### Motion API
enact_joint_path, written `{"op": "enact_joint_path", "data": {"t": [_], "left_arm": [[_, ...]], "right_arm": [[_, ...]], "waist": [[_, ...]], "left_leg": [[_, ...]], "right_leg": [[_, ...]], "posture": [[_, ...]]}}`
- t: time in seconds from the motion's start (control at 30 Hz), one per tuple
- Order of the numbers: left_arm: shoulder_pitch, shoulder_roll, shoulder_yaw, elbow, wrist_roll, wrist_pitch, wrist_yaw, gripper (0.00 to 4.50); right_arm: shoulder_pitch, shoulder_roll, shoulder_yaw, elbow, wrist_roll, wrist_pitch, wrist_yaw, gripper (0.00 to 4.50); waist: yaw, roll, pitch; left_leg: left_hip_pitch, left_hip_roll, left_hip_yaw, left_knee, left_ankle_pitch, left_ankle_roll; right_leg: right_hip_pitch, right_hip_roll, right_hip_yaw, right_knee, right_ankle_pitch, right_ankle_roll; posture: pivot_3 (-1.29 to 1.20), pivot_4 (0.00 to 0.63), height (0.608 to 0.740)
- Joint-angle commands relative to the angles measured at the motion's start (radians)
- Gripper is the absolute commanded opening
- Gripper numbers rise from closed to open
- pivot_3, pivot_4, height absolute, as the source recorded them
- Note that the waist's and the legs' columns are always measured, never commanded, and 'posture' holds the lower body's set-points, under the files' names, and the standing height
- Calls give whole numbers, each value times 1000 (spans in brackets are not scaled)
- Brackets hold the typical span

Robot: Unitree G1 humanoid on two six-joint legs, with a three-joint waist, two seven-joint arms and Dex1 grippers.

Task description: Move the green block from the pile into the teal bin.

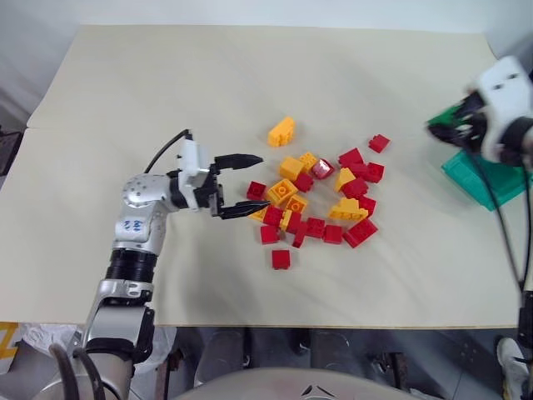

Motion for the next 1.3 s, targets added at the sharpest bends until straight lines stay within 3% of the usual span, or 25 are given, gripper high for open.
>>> {"op": "enact_joint_path", "data": {"t": [0.03, 0.23, 0.4, 0.53, 0.67, 0.97, 1.3], "left_arm": [[-69, -51, -31, 43, 53, -18, 74, 4500], [-208, -156, -87, 195, 198, -49, 269, 4500], [-241, -166, -105, 239, 242, -82, 298, 4500], [-225, -143, -86, 221, 234, -75, 297, 4500], [-196, -111, -60, 191, 199, -51, 268, 4500], [17, 100, 79, -56, 14, 91, 115, 4500], [308, 321, 249, -124, -80, 127, 39, 4500]], "right_arm": [[14, -47, -69, 98, -32, -81, -91, 1534], [-33, -44, -43, 406, -80, -261, -207, 1534], [-93, -20, -3, 536, -85, -347, -225, 3076], [-110, -17, 5, 518, -62, -362, -187, 4419], [-87, -21, -1, 470, -28, -371, -130, 4466], [271, -42, -72, 14, 296, -405, 364, 4466], [410, -35, -88, 214, 340, -668, 621, 4466]], "waist": [[-5, 0, 0], [-7, 0, 0], [-23, 1, 0], [-25, 1, 0], [-25, 1, 0], [-16, 1, 0], [-4, 2, 1]], "left_leg": [[0, 1, 2, 0, 0, 0], [2, 1, 4, 0, 2, 0], [2, 2, 5, -2, 3, 0], [2, 2, 5, -3, 3, 0], [2, 2, 4, -3, 3, 0], [2, 1, -4, -3, 3, 0], [9, 1, -5, -2, 2, -1]], "right_leg": [[0, 1, 0, 0, 0, 0], [0, 1, 2, 2, 1, 1], [0, 1, 2, 1, 1, 1], [0, 1, 2, 1, 1, 1], [0, 0, 2, 1, 1, 1], [0, 0, 2, 0, 1, 1], [5, 0, 3, 0, 1, 1]], "posture": [[0, 150, 740], [0, 150, 740], [0, 150, 740], [0, 150, 740], [0, 150, 740], [0, 150, 740], [0, 150, 740]]}}
